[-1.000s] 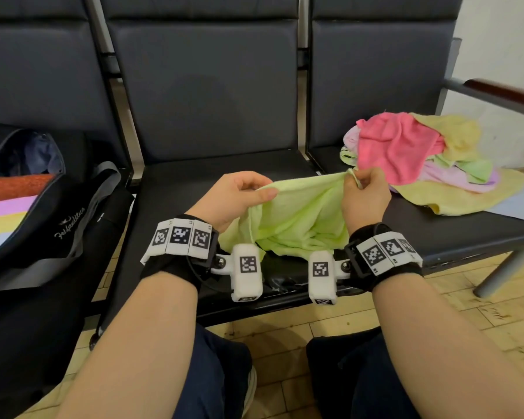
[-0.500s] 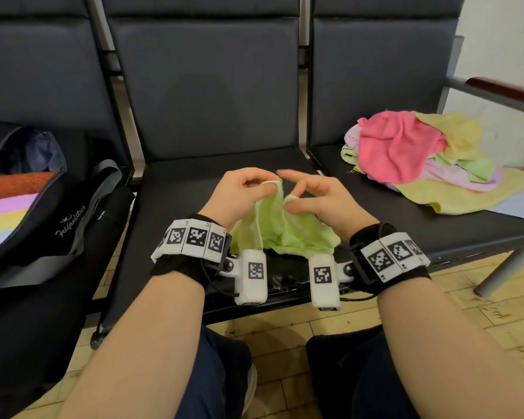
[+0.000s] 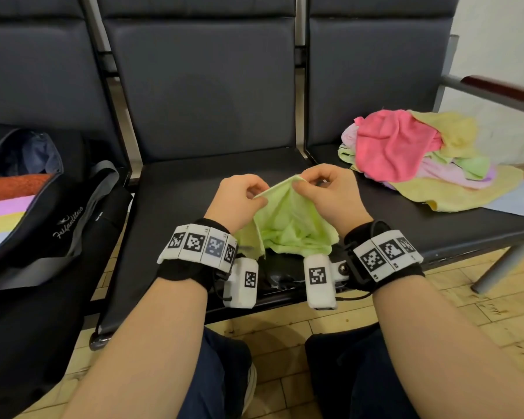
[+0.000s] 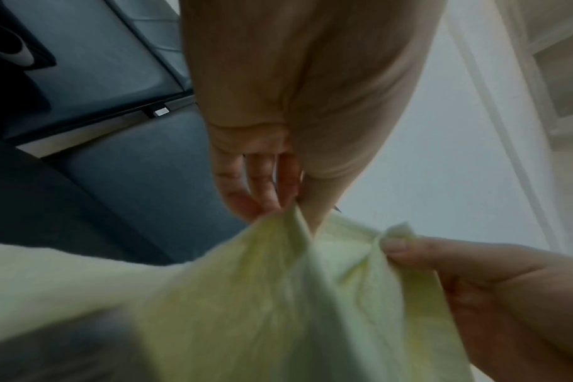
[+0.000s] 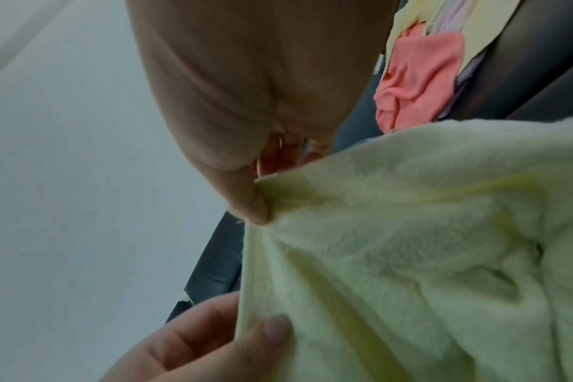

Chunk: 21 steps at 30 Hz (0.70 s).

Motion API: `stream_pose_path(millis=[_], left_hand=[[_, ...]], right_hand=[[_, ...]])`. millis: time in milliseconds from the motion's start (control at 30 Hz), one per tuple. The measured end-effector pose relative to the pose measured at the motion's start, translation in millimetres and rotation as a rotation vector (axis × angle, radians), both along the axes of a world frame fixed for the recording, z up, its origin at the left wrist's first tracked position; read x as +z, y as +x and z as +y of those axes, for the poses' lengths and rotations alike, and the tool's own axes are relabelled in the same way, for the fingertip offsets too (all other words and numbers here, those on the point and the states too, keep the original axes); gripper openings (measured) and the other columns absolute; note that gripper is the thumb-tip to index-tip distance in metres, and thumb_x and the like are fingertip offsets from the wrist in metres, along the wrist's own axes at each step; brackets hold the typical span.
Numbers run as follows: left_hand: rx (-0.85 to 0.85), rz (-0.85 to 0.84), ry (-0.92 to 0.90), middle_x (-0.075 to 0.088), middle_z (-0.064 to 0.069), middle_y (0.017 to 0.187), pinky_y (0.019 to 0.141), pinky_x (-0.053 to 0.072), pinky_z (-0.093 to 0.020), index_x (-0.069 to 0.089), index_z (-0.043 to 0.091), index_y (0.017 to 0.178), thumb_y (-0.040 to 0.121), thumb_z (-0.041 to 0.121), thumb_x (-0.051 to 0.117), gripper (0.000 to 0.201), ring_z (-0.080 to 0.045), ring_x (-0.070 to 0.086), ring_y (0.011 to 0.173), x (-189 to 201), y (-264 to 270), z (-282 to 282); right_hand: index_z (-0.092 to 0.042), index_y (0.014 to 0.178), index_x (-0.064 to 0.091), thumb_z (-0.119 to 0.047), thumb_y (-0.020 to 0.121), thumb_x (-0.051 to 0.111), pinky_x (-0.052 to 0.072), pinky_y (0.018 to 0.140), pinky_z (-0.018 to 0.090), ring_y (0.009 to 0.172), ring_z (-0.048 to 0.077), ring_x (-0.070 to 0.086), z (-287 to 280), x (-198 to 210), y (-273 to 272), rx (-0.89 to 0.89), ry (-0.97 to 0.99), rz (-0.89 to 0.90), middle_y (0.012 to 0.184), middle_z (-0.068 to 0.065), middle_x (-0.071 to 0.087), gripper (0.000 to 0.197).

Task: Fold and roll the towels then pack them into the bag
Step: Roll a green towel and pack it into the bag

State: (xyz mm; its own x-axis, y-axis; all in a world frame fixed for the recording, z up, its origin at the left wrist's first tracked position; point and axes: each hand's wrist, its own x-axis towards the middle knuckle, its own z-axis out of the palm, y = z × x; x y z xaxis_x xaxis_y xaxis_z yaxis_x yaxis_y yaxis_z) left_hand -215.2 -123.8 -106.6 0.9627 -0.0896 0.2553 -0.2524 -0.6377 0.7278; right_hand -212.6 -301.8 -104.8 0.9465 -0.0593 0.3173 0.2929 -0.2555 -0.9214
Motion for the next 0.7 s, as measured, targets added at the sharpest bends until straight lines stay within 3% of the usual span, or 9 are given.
stream_pose_path(millis=[133, 233, 300, 367, 433, 533, 633, 700], left_hand=[[0.071, -0.004, 0.082, 0.062, 0.004, 0.091, 0.075, 0.042, -0.024, 0.068, 0.022, 0.094, 0.088, 0.014, 0.061, 0.012, -0.011, 0.056, 0.084, -1.2, 1.2, 3.7], [0.090, -0.008, 0.082, 0.062, 0.004, 0.089, 0.073, 0.038, -0.023, 0.069, 0.017, 0.094, 0.088, 0.017, 0.060, 0.010, -0.011, 0.054, 0.083, 0.7, 1.5, 6.5], [0.096, 0.006, 0.028, 0.063, 0.002, 0.086, 0.073, 0.042, -0.025, 0.068, 0.017, 0.092, 0.088, 0.019, 0.062, 0.007, -0.012, 0.056, 0.080, 2.5, 2.1, 7.3], [0.097, 0.058, -0.120, 0.064, 0.001, 0.086, 0.071, 0.047, -0.023, 0.066, 0.016, 0.091, 0.087, 0.021, 0.066, 0.006, -0.010, 0.059, 0.074, 5.4, 3.7, 8.2], [0.096, 0.124, -0.380, 0.067, -0.002, 0.084, 0.060, 0.049, -0.019, 0.065, 0.014, 0.089, 0.085, 0.018, 0.069, 0.007, -0.007, 0.060, 0.063, 9.2, 4.2, 9.0], [0.172, 0.142, -0.681, 0.068, -0.007, 0.080, 0.056, 0.049, -0.024, 0.063, 0.013, 0.088, 0.084, 0.015, 0.071, 0.009, -0.012, 0.059, 0.059, 12.9, 4.4, 13.3], [0.208, 0.106, -0.796, 0.063, -0.006, 0.072, 0.052, 0.047, -0.023, 0.062, 0.011, 0.084, 0.084, 0.015, 0.070, 0.009, -0.011, 0.055, 0.056, 14.2, 3.3, 12.8], [0.202, 0.065, -0.779, 0.061, -0.001, 0.068, 0.050, 0.044, -0.018, 0.063, 0.012, 0.081, 0.085, 0.017, 0.070, 0.009, -0.006, 0.053, 0.052, 15.3, 0.8, 8.9]], right_hand=[[-0.024, 0.070, 0.064, -0.012, 0.081, 0.071, 0.049, 0.071, 0.023, 0.068, 0.008, 0.056, -7.8, 0.1, 5.7, -0.195, 0.015, -0.057, 0.070, -0.007, 0.062, 0.018], [-0.027, 0.067, 0.062, -0.014, 0.080, 0.070, 0.048, 0.074, 0.027, 0.067, 0.008, 0.054, -16.8, -1.1, 11.3, -0.341, 0.093, -0.066, 0.067, -0.009, 0.060, 0.021], [-0.027, 0.067, 0.062, -0.016, 0.080, 0.069, 0.049, 0.075, 0.031, 0.065, 0.007, 0.054, -22.7, -1.1, 13.6, -0.409, 0.150, -0.056, 0.066, -0.009, 0.060, 0.018], [-0.027, 0.068, 0.061, -0.017, 0.081, 0.069, 0.049, 0.075, 0.030, 0.064, 0.006, 0.054, -27.4, -1.6, 14.8, -0.438, 0.189, -0.037, 0.066, -0.009, 0.059, 0.018], [-0.027, 0.067, 0.059, -0.020, 0.082, 0.069, 0.049, 0.076, 0.031, 0.065, 0.007, 0.053, -30.5, -3.9, 16.0, -0.469, 0.207, -0.021, 0.069, -0.005, 0.060, 0.020], [-0.027, 0.065, 0.053, -0.025, 0.081, 0.067, 0.048, 0.078, 0.033, 0.070, 0.011, 0.052, -31.5, -6.0, 16.2, -0.527, 0.183, -0.019, 0.079, 0.004, 0.061, 0.021], [-0.024, 0.068, 0.045, -0.018, 0.086, 0.061, 0.042, 0.071, 0.031, 0.062, 0.009, 0.046, -25.3, -2.5, 13.8, -0.476, 0.183, 0.020, 0.068, -0.006, 0.049, 0.025], [-0.021, 0.069, 0.042, -0.013, 0.086, 0.059, 0.043, 0.064, 0.032, 0.054, 0.009, 0.048, -18.9, 1.3, 10.4, -0.386, 0.187, 0.048, 0.067, -0.004, 0.049, 0.025]])
